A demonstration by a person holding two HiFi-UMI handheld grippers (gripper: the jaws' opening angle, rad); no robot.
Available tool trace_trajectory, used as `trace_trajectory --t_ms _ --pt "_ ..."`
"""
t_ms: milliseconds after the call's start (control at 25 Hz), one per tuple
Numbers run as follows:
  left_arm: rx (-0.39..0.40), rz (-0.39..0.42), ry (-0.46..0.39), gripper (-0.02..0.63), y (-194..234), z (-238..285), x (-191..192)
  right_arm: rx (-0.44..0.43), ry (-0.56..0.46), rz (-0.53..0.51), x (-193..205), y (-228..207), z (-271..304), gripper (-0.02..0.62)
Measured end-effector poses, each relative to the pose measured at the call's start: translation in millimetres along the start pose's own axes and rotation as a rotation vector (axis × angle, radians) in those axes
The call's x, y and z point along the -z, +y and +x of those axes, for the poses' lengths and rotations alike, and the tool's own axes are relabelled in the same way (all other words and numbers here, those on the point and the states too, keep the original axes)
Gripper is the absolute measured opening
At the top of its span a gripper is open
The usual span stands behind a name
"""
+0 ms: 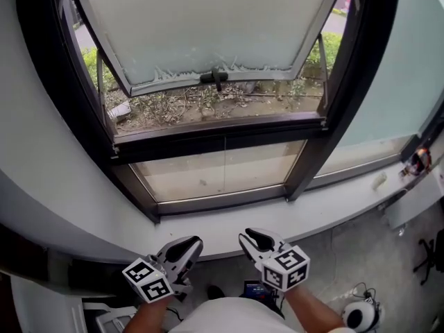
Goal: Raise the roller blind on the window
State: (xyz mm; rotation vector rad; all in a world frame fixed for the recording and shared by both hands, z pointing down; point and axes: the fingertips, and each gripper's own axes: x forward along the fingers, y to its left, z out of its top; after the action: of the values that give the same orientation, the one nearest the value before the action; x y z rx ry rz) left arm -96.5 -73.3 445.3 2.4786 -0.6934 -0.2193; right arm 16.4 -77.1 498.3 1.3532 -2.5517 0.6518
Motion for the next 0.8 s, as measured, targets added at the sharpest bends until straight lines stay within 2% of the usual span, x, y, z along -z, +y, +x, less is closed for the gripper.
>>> trace_trajectory --t_ms 360,560,800 --pt "-0.015 0.006 0.001 0.040 15 27 -5 -0.009 0.017 -0.039 -17 -25 14 0.084" --pt "-0.052 0.018 -0.035 0.040 25 53 -19 -0.048 0.025 -0.092 -40 -48 26 0.084" --pt "-0.098 0.024 -0.055 0.040 30 85 -19 -0.102 0.041 -0.126 -52 -76 31 0.084"
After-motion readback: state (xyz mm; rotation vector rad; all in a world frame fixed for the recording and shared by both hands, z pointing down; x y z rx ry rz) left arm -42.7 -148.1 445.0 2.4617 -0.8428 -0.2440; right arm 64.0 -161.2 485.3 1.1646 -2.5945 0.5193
